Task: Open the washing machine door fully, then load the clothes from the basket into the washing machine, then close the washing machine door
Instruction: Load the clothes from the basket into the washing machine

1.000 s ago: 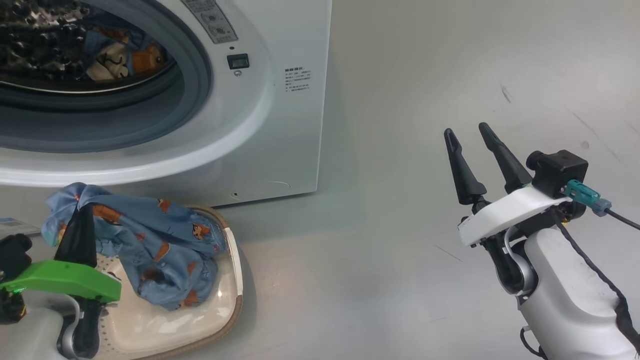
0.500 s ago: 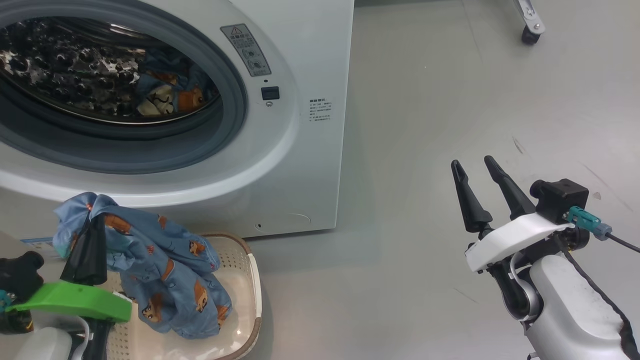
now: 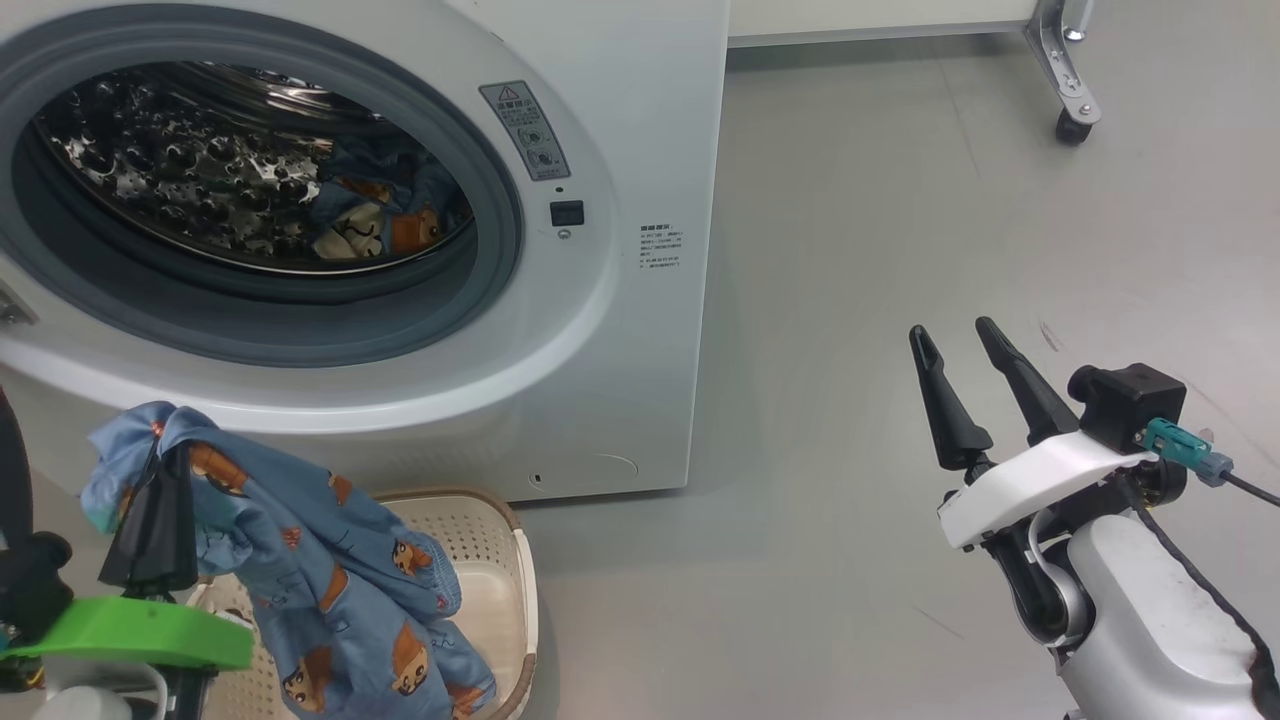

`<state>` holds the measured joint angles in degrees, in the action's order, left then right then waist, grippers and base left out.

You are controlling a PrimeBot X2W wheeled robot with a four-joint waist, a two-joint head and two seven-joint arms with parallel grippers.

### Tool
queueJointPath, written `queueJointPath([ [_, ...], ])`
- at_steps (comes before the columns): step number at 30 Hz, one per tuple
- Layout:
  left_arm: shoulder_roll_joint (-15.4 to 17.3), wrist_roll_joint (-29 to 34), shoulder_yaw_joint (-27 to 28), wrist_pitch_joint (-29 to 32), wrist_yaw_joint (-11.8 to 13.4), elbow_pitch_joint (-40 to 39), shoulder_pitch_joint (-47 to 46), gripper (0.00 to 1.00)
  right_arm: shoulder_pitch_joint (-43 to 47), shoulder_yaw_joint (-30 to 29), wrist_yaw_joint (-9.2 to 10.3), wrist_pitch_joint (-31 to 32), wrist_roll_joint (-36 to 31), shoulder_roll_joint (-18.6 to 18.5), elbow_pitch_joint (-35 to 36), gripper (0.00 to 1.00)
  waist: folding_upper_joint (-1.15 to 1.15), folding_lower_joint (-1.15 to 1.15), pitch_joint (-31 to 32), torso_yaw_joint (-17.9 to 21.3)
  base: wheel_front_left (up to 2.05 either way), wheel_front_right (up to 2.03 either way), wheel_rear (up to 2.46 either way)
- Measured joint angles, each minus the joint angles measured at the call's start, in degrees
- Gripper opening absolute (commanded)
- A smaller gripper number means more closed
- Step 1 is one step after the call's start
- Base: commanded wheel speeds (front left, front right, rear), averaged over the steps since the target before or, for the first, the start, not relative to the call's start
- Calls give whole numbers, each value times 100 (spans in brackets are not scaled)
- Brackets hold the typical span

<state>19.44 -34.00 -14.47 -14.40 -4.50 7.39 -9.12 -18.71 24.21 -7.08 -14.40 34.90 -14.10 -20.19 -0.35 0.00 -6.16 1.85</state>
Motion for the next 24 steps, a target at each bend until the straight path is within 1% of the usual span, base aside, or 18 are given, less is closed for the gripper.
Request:
queueJointPath([
  [11, -12, 134, 103, 0, 113, -271, 281, 0, 103, -9, 0, 0, 14, -51, 62, 100, 0, 0, 32, 27, 0, 0, 0],
  [20, -53, 219, 168, 0, 120, -510, 374, 0, 103, -8, 0, 0, 19, -62, 93, 100, 0, 0, 28, 68, 0, 0, 0],
  [24, 22, 367, 246, 0, 119, -724, 338, 0, 103, 12, 0, 0, 43, -62, 145, 100, 0, 0, -53, 92, 0, 0, 0],
])
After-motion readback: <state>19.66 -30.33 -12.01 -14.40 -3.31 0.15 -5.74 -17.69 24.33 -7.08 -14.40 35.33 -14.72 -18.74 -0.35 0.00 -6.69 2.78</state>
